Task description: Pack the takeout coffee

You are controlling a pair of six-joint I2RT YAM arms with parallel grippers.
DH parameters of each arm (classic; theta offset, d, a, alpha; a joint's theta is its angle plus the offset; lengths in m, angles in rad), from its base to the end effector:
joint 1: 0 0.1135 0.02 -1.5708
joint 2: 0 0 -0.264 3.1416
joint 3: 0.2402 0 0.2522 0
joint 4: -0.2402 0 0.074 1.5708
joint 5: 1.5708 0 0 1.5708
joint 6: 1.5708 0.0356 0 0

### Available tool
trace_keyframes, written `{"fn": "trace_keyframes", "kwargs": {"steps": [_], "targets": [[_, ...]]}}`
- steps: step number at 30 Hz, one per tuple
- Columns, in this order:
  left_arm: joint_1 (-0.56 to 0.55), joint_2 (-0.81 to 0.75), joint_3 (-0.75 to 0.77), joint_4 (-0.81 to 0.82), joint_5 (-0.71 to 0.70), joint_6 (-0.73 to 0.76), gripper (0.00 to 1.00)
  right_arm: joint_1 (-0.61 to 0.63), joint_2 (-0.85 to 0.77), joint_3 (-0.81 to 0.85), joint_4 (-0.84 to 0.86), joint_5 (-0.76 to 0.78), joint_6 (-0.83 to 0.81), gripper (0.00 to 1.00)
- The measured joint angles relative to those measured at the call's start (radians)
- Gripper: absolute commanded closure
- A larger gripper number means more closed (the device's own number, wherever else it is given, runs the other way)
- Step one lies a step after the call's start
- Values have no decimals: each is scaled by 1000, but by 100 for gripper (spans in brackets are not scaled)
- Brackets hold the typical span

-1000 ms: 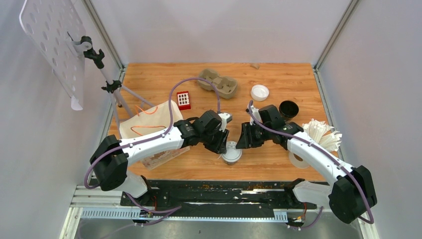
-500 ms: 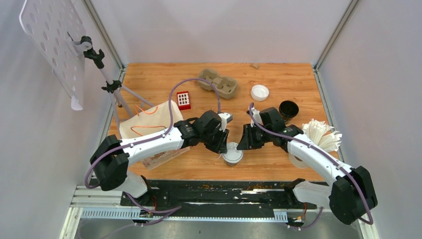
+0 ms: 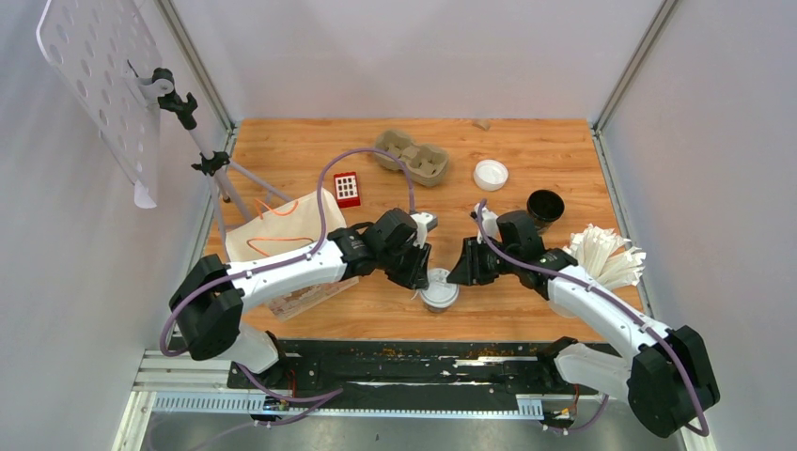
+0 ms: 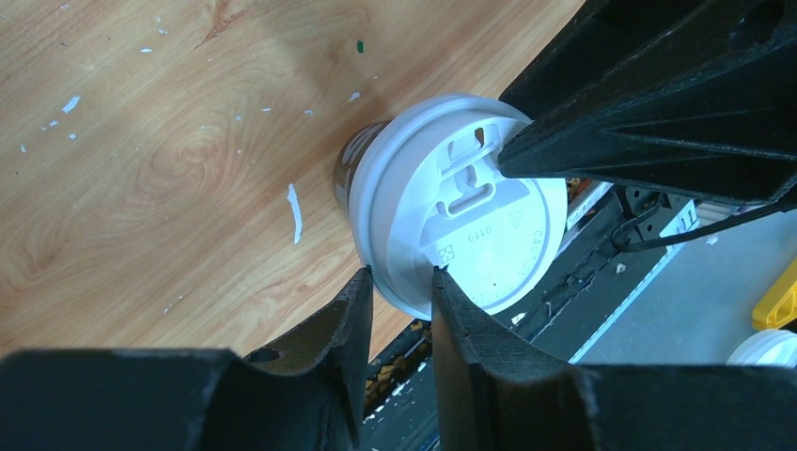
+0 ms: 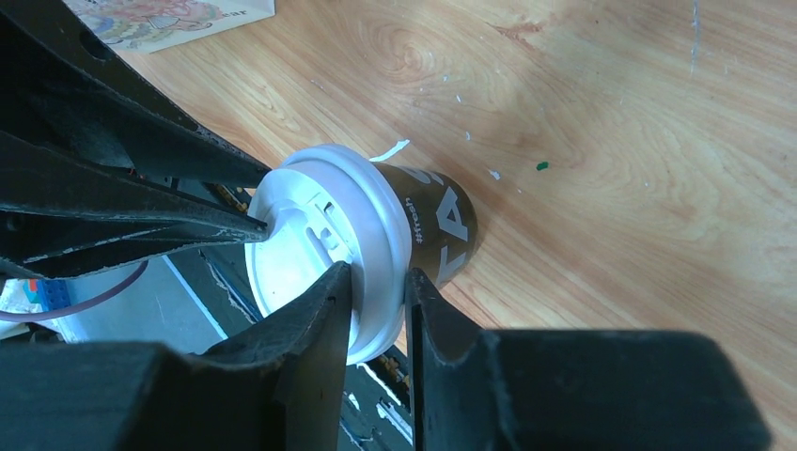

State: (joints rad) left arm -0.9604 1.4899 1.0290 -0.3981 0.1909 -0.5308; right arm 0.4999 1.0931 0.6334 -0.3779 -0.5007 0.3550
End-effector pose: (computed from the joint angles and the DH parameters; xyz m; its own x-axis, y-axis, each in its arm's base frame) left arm 0.1755 -0.2627 0.2389 -0.8175 0.3016 -0.4906 0.5354 0.7118 -0.4546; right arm 0.1807 0.1182 0.2148 -0.8556 -0.1199 -0.5035 -0.4320 0.7013 0.5671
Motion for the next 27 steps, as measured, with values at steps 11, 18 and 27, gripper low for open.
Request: {"fn": "trace_keyframes", "kwargs": {"steps": [11, 18, 27], "targets": [[-8, -44, -45, 25, -32, -94, 56, -10, 92, 68, 18, -51, -122, 67], [-15, -53, -67, 44, -37, -144, 47, -10, 100, 113, -53, -54, -171, 48], [-16, -60, -38, -3, -79, -142, 35, -10, 70, 186, -190, -49, -149, 37]]}}
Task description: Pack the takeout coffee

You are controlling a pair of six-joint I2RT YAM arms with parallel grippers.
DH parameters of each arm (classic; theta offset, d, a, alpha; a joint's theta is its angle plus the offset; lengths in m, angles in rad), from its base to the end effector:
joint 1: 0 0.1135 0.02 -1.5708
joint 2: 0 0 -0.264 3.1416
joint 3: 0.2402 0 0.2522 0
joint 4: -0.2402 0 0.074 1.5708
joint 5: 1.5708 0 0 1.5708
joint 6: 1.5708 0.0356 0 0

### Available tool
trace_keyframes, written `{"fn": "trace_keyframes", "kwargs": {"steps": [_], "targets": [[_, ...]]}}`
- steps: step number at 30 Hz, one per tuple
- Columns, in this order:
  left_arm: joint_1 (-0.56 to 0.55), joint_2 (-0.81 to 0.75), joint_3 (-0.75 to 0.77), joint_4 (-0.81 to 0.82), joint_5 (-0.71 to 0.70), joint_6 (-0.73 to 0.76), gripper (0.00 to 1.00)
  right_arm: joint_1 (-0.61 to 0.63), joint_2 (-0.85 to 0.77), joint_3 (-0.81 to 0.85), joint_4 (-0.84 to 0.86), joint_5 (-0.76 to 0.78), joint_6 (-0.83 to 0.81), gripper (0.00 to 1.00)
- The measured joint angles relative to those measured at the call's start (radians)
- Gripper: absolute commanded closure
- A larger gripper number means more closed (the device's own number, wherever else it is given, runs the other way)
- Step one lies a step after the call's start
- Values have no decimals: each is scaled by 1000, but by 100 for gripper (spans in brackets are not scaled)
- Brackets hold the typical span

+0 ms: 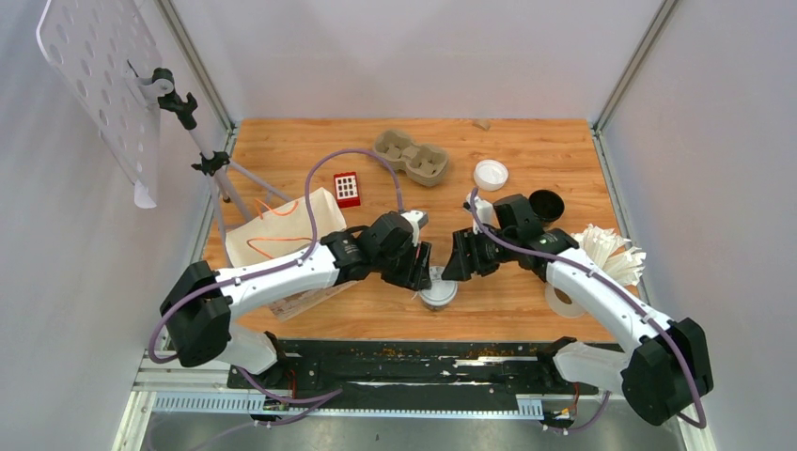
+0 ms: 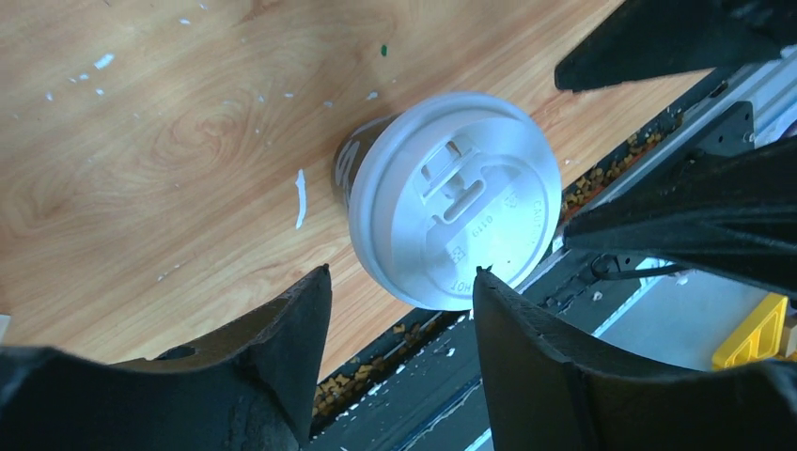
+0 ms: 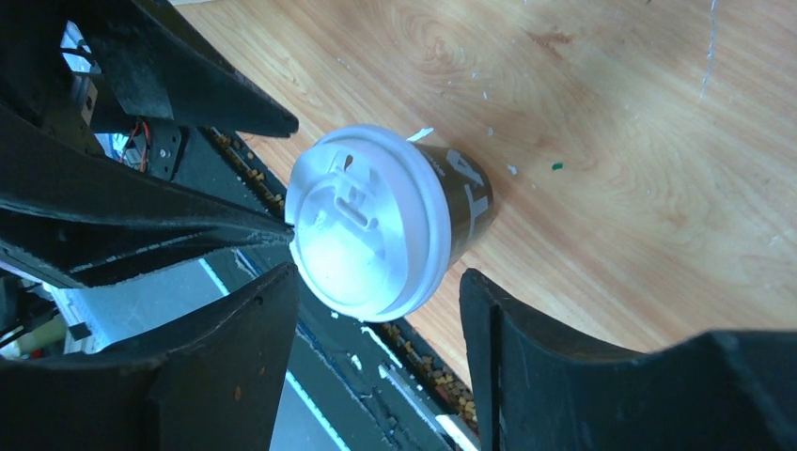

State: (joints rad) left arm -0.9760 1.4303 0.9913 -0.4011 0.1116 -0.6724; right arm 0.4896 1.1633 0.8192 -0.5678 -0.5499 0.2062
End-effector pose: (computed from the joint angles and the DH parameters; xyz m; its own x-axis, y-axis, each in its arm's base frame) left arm 0.1666 -0.2534 0.2436 -0.8651 0.1741 -0.4705 0.4166 0.7717 -0.4806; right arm 0.1943 0.1246 0.2472 -0.8229 -0.2407 -0.5147 -0.5260 0.6653 0.5298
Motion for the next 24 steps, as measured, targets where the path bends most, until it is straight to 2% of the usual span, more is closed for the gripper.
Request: {"fn": "trace_keyframes", "kwargs": {"steps": [7, 13, 24], "targets": [[17, -23, 37, -22, -34, 25, 42, 0, -22, 6, -83, -10, 63, 50], [43, -21, 39, -19, -16, 53, 43, 0, -36, -5, -87, -32, 127, 58], [47, 29, 46, 13, 23, 94, 51, 0, -24, -21, -82, -43, 179, 64]]}}
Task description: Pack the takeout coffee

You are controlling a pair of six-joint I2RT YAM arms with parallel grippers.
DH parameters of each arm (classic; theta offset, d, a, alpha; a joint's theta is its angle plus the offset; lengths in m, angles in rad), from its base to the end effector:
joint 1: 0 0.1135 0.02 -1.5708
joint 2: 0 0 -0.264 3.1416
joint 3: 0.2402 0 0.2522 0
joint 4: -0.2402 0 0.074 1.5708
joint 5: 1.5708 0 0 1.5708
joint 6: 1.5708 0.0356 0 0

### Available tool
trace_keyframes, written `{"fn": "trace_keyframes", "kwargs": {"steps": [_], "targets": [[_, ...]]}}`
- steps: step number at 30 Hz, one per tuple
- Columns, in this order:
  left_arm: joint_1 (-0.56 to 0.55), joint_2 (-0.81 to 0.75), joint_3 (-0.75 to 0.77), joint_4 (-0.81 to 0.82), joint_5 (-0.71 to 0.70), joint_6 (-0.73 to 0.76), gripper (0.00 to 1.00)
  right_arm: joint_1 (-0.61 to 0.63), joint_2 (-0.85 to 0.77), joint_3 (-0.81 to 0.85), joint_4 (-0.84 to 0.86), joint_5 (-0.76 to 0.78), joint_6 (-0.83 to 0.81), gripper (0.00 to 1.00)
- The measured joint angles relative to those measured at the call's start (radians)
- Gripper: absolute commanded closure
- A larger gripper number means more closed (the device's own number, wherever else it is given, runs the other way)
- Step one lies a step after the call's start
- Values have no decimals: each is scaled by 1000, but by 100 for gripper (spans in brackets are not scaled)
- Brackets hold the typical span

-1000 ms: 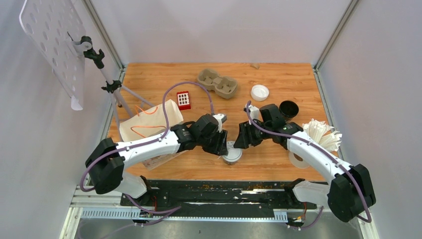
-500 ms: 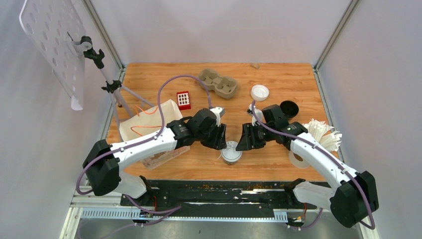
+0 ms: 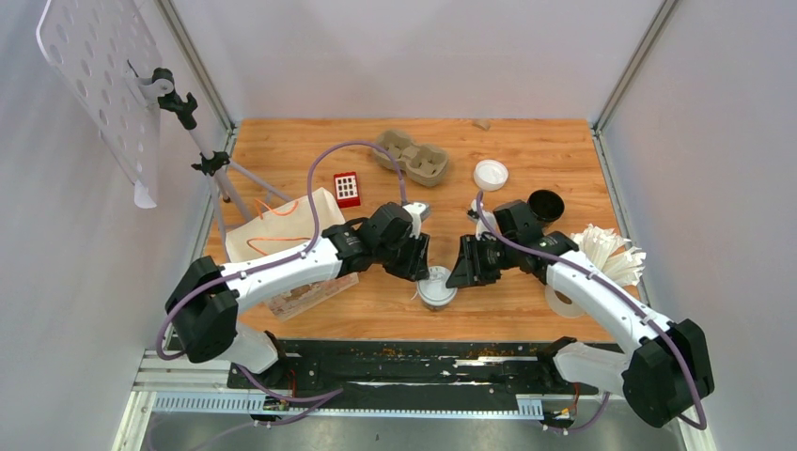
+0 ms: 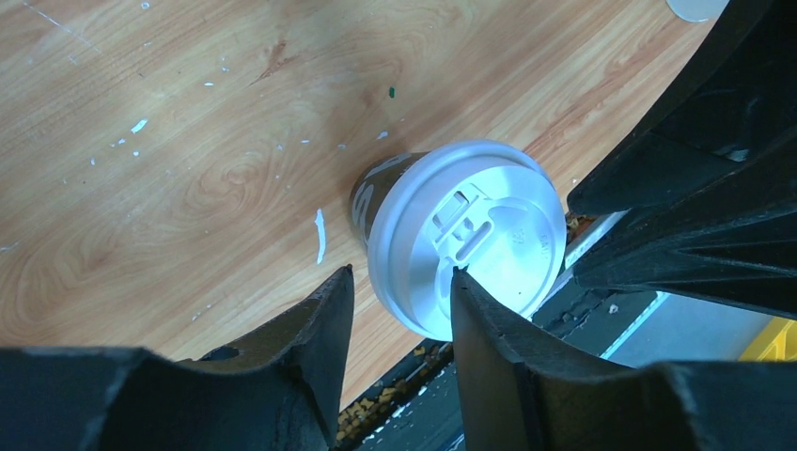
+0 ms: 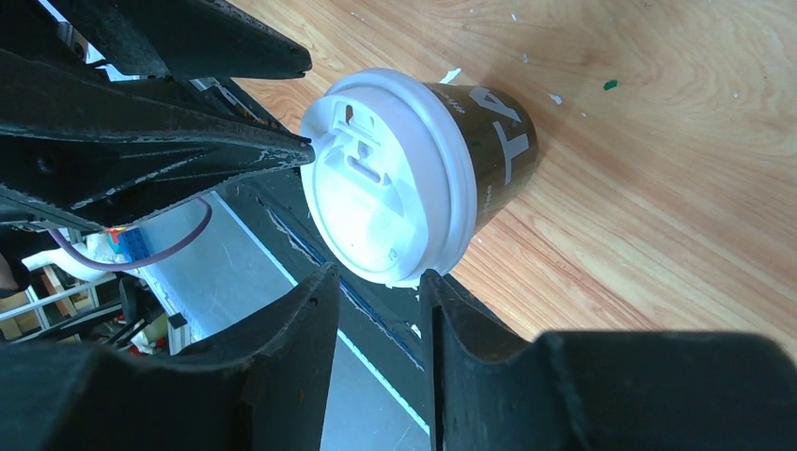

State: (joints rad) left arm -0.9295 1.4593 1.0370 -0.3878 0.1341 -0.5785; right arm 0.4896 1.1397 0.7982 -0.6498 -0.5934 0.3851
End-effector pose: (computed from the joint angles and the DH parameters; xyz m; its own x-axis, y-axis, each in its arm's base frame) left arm 0.1840 -0.2545 0.2510 -0.8272 0.2022 -0.5243 0.4742 0.7519 -0.4580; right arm 0.1824 0.1197 0.2412 -0.9323 -0.1439 -0.3317 -0.3344 0.6924 0.6393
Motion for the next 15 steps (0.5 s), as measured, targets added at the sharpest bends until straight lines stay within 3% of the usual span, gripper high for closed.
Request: {"fn": "trace_keyframes", "kwargs": {"steps": [9, 15], "targets": [[0, 31, -2, 10, 4, 5, 57, 0, 38, -60, 51, 3, 7, 77], [1, 31, -23, 32, 5, 2, 63, -4, 27, -102, 122, -21, 19, 78]]}}
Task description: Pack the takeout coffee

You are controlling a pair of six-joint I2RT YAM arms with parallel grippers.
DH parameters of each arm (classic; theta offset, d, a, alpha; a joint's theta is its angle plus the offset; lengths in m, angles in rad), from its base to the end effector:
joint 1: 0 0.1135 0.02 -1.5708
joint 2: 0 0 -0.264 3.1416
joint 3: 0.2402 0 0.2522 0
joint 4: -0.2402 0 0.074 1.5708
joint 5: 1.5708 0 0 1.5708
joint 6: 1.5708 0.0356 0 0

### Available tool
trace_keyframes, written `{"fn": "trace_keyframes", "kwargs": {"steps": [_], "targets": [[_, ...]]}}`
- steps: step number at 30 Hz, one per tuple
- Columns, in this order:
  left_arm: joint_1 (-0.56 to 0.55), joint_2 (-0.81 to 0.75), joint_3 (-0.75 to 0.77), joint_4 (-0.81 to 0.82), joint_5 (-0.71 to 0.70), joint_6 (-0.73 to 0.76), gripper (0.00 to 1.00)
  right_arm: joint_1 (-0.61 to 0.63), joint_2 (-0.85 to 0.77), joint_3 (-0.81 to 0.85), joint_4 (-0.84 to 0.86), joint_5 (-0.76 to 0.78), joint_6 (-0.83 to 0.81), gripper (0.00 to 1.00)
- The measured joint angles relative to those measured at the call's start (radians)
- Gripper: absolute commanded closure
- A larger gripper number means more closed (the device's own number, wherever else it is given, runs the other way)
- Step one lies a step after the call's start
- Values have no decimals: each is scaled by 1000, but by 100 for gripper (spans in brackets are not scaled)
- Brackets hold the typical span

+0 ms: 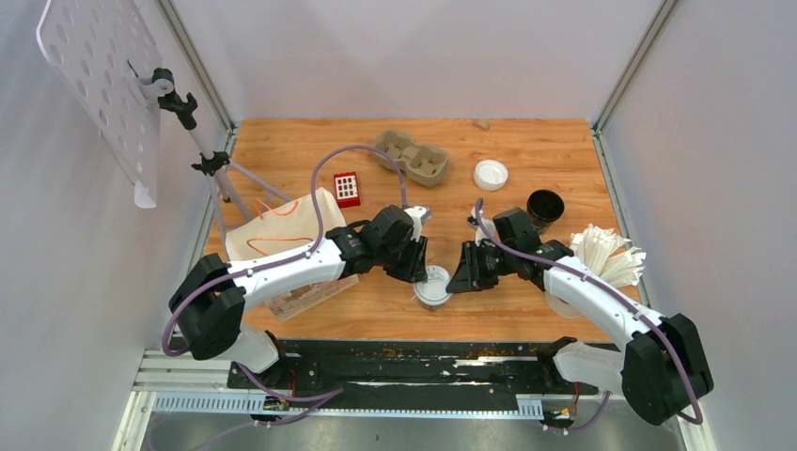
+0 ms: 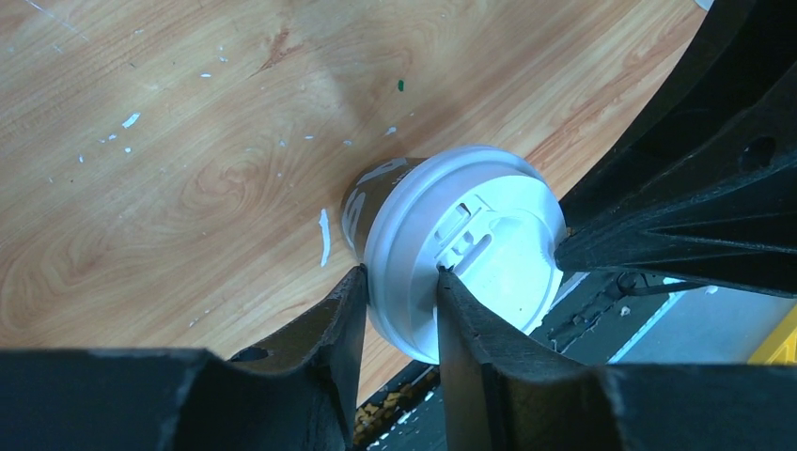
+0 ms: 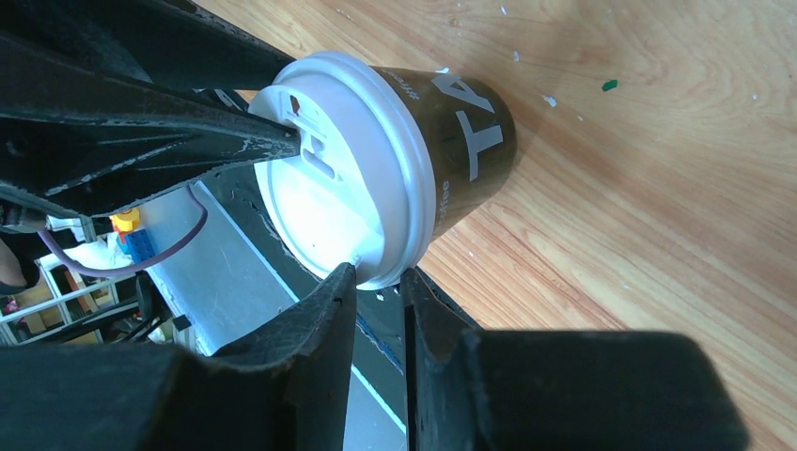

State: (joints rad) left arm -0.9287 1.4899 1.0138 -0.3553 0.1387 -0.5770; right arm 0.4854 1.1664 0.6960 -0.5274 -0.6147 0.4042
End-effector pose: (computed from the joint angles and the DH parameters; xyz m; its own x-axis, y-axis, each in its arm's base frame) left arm 0.1862 -0.2572 0.2370 -0.8340 0.2131 -0.5090 0.4701 0.7574 -0.4532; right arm 0.1829 0.1197 0.2120 -0.9420 -0.1336 -0.3079 -0.3124 0.6844 0.6588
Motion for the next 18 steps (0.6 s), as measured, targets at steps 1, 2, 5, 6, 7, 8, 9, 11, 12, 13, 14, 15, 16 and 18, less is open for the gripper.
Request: {"fn": "trace_keyframes", "kwargs": {"steps": [1, 2, 5, 6, 7, 8, 9, 11, 12, 13, 14, 15, 16, 18], "targets": [[0, 0, -3, 3, 0, -1, 64, -1, -4, -6, 9, -2, 3, 78], [0, 0, -8, 9, 1, -1, 65, -2, -7, -13, 19, -5, 4, 78], [0, -5, -24, 31, 2, -1, 66, -4, -14, -29, 44, -10, 12, 78], [0, -9, -31, 41, 3, -1, 66, -4, -15, -33, 49, -10, 14, 78], [1, -14, -42, 55, 6, -1, 67, -5, -18, -38, 56, -11, 15, 78], [2, -20, -55, 73, 10, 0, 67, -5, -22, -43, 63, -11, 16, 77], [2, -25, -68, 92, 14, 0, 67, -5, -24, -46, 66, -11, 17, 75], [5, -30, -91, 131, 29, 0, 67, -5, -30, -47, 64, -10, 17, 71], [8, -30, -95, 146, 39, 3, 67, -5, -36, -47, 60, -5, 14, 69], [9, -29, -96, 159, 50, 4, 67, -4, -41, -47, 57, 4, 13, 66], [8, -27, -96, 169, 56, 8, 67, -4, -46, -45, 51, 15, 10, 64], [7, -22, -94, 176, 62, 15, 67, -4, -51, -44, 39, 24, 5, 62], [6, -14, -89, 180, 69, 23, 67, -4, -57, -38, 23, 35, -3, 61], [6, 8, -73, 189, 82, 35, 67, -4, -63, -20, -8, 63, -20, 57]]}}
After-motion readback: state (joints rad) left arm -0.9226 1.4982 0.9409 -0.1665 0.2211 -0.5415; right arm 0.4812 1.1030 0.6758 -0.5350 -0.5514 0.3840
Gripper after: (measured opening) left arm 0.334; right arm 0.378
